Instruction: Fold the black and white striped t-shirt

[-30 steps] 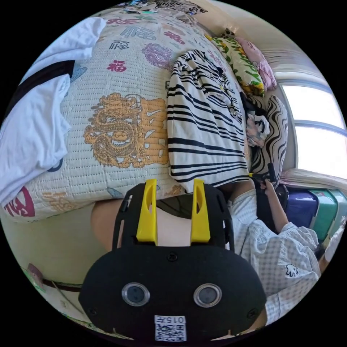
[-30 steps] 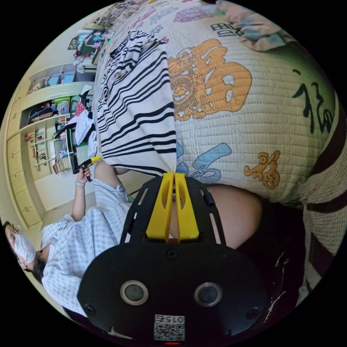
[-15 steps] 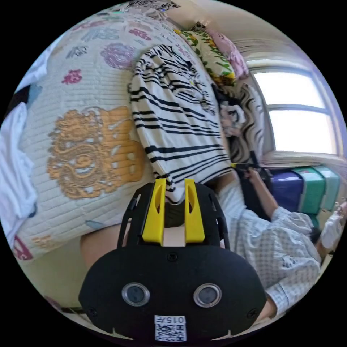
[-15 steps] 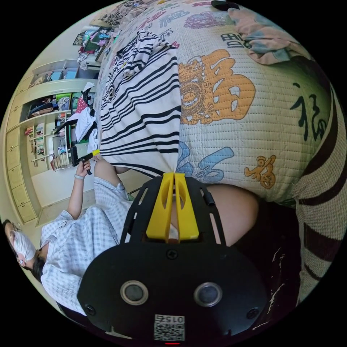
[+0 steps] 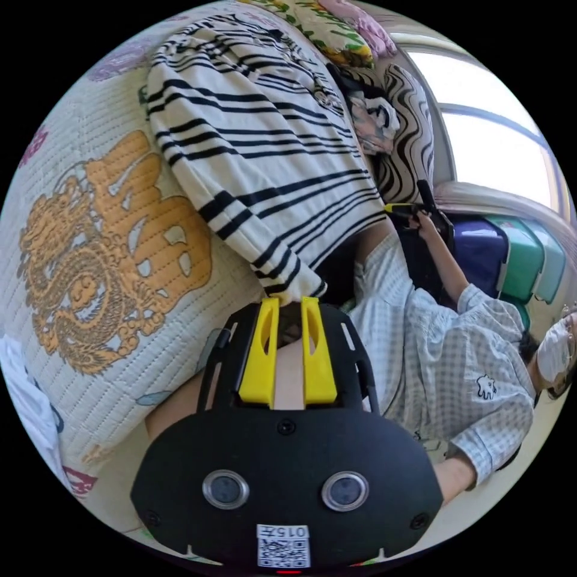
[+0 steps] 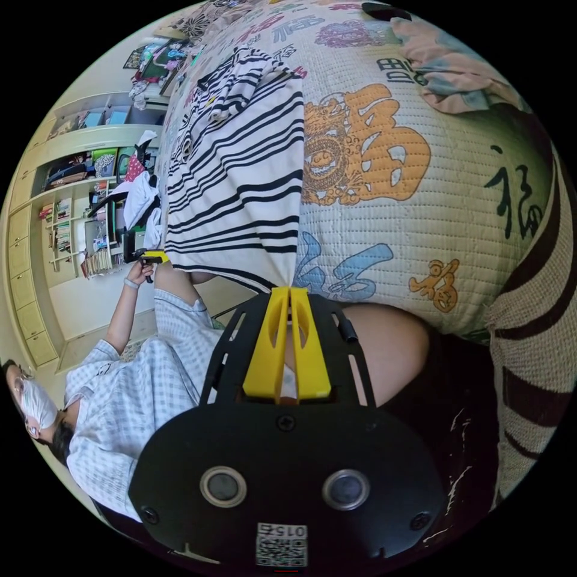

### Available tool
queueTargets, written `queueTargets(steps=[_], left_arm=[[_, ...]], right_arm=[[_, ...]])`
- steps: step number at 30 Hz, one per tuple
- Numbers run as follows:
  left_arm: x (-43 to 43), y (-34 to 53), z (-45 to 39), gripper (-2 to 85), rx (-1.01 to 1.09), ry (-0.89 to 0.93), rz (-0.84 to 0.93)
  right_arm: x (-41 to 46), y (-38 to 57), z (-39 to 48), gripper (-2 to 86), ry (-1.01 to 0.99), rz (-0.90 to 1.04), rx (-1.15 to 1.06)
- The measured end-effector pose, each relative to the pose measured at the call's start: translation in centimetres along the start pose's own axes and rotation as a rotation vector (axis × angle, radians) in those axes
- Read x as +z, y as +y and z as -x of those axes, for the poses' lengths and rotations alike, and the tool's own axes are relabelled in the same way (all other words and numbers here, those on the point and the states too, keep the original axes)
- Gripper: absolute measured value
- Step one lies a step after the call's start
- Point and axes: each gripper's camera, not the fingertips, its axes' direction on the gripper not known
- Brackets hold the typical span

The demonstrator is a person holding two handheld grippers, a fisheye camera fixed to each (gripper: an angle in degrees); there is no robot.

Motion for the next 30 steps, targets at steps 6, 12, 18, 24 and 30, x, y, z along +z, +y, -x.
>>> queueTargets(steps=[6,12,18,24,30], left_arm=[[-1.2,-0.1,1.1,6.6,-0.068,0.028,-0.141],[-0.4,-0.5,0.3,0.4,-0.114,0.06,-0.073],[-2.1,2.9,-0.4,-0.2,-0.219,0.042,-0.152],[0.8,2.3,-0.4,3.3,-0.33,-0.092,-0.038],[-2.4,0.8,-6.1,8.4,-0.309,-0.383,-0.16]], right_arm=[[0.2,-0.8,0.8,-0.4,-0.002,0.017,0.008],[0.0,-1.4,2.1,-0.4,-0.002,0.031,-0.008],[-0.3,-1.1,3.8,-0.3,0.016,0.07,-0.035],[1.7,-2.2,4.8,2.0,0.076,0.141,-0.035],[-2.7,-4.4,8.9,8.7,0.091,-0.118,-0.16]])
